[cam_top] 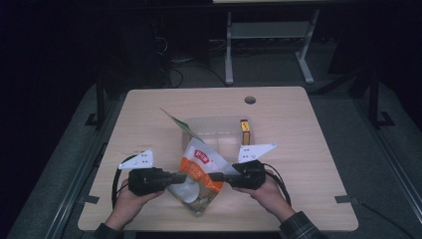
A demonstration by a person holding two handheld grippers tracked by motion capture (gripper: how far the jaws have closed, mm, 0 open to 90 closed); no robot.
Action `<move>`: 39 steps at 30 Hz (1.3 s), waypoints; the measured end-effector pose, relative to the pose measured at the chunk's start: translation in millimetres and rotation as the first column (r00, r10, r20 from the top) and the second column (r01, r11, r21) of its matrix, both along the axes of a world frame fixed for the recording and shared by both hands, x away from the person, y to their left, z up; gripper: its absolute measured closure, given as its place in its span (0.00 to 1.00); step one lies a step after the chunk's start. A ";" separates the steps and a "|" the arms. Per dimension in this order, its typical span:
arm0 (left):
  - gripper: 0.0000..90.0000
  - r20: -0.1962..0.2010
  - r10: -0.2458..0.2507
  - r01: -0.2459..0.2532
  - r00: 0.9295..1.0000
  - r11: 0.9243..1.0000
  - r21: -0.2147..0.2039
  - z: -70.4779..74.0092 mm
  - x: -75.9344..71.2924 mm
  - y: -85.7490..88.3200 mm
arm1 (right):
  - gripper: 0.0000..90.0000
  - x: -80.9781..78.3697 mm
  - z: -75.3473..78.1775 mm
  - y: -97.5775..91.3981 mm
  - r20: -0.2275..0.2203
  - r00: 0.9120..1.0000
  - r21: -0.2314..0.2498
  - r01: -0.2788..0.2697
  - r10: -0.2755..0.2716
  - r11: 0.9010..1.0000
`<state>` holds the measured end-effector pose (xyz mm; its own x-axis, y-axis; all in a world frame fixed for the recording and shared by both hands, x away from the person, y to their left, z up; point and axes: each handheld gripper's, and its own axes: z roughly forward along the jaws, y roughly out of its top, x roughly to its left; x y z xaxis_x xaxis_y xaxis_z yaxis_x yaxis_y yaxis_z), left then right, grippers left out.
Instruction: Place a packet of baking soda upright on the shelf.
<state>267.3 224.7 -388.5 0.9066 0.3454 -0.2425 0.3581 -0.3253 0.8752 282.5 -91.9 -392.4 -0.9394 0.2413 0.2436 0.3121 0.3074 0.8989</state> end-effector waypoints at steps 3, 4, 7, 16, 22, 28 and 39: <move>0.99 0.017 0.000 0.000 1.000 1.000 0.002 -0.3 0.9 -1.7 | 1.00 -3.1 5.1 -2.1 0.033 0.999 -0.020 -0.004 0.005 1.000; 0.98 0.021 0.001 -0.001 1.000 1.000 0.007 -0.9 1.0 -2.6 | 1.00 -3.8 6.3 -2.5 0.047 0.999 -0.031 -0.006 0.008 1.000; 0.91 0.026 -0.007 0.006 1.000 0.999 0.034 -3.1 0.4 -6.9 | 1.00 -6.4 8.9 -4.0 0.077 0.997 -0.051 -0.007 0.011 0.999; 0.60 0.052 0.007 -0.011 0.999 0.997 0.082 -6.2 1.0 -9.5 | 1.00 -16.9 15.5 -20.5 0.120 0.993 -0.102 -0.001 0.014 0.995; 0.49 0.059 0.034 -0.040 0.998 0.994 0.103 -13.7 5.9 0.6 | 1.00 -20.7 20.1 -41.7 0.141 0.989 -0.126 0.052 -0.034 0.991; 0.41 0.038 0.072 -0.076 0.997 0.991 0.115 -27.1 15.2 13.5 | 1.00 -17.9 25.8 -60.1 0.157 0.984 -0.121 0.103 -0.083 0.987; 0.38 0.033 0.074 -0.079 0.997 0.977 0.197 -38.7 22.1 14.9 | 1.00 -12.8 36.2 -82.5 0.180 0.973 -0.123 0.169 -0.145 0.978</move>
